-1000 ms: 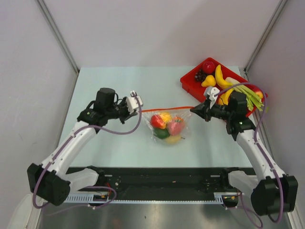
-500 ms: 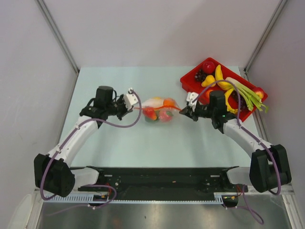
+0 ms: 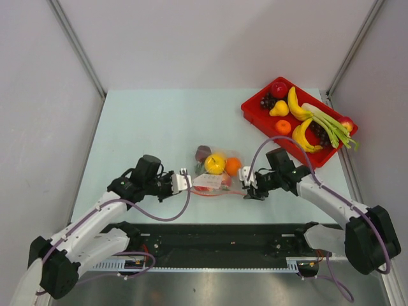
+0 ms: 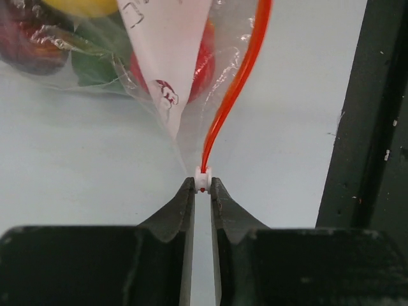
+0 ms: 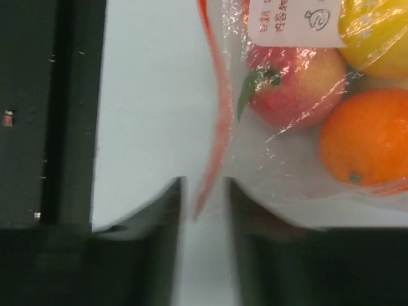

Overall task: Place the food in the zip-top bag and seal the zipper
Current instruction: Place the zipper food storage bag at the center of the board, then reset both arms

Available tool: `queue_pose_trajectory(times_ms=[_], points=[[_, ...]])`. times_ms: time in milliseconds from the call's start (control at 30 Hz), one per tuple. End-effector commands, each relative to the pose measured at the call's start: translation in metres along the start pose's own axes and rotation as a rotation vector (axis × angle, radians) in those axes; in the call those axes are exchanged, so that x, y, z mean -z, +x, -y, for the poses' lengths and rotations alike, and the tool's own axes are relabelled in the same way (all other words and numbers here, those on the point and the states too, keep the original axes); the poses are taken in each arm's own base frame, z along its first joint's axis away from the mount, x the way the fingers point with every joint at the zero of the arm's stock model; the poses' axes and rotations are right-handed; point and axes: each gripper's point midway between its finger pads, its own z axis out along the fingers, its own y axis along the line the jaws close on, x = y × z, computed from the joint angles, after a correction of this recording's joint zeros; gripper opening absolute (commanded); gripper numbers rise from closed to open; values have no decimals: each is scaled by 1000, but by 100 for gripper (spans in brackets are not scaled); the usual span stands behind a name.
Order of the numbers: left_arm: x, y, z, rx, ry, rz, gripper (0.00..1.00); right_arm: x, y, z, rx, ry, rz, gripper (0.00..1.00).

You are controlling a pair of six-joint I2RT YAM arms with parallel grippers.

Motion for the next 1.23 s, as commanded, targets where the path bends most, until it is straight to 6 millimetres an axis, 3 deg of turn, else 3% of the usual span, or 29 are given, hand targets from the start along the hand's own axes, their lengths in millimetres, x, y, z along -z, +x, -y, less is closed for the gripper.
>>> queue_pose_trajectory(times_ms=[0, 33, 67, 100, 167, 200, 400, 467, 533, 567, 633, 667, 733, 833, 967, 1067, 1200], points=[[5, -3, 1, 23, -24, -1, 25, 14, -8, -21, 39, -16, -13, 58], [7, -6, 1, 37, -27, 4, 42, 18, -13, -20, 40, 5, -4, 64], [11, -12, 2, 68, -24, 18, 51, 22, -16, -18, 35, 34, -2, 72], [17, -20, 2, 79, -24, 30, 72, 31, -29, -14, 37, 88, 26, 75], [29, -33, 2, 112, -37, 65, 95, 42, -40, -7, 37, 161, 41, 81], [38, -46, -4, 111, -63, 91, 100, 54, -53, -5, 12, 217, 74, 83], [77, -90, -37, 293, -198, 126, 100, 117, -95, 31, -116, 521, 164, 100], [94, -112, -52, 365, -246, 152, 100, 145, -101, 51, -217, 641, 207, 100], [99, -120, -68, 451, -263, 160, 100, 178, -109, 69, -296, 736, 262, 100], [111, -134, -82, 472, -293, 202, 100, 187, -106, 80, -334, 766, 273, 100], [119, -132, -107, 570, -349, 207, 100, 207, -115, 93, -383, 798, 316, 100], [129, -137, -119, 582, -391, 222, 100, 222, -99, 108, -485, 848, 324, 100], [134, -123, -144, 675, -486, 187, 100, 240, -94, 121, -553, 880, 354, 100], [139, -104, -167, 761, -554, 156, 100, 258, -50, 140, -748, 960, 328, 100], [132, -54, -178, 864, -616, 108, 100, 256, -2, 145, -888, 980, 232, 100], [126, -26, -181, 925, -629, 70, 100, 256, 9, 145, -920, 987, 206, 100], [135, -16, -193, 939, -682, 74, 100, 263, 3, 150, -891, 1018, 221, 100]])
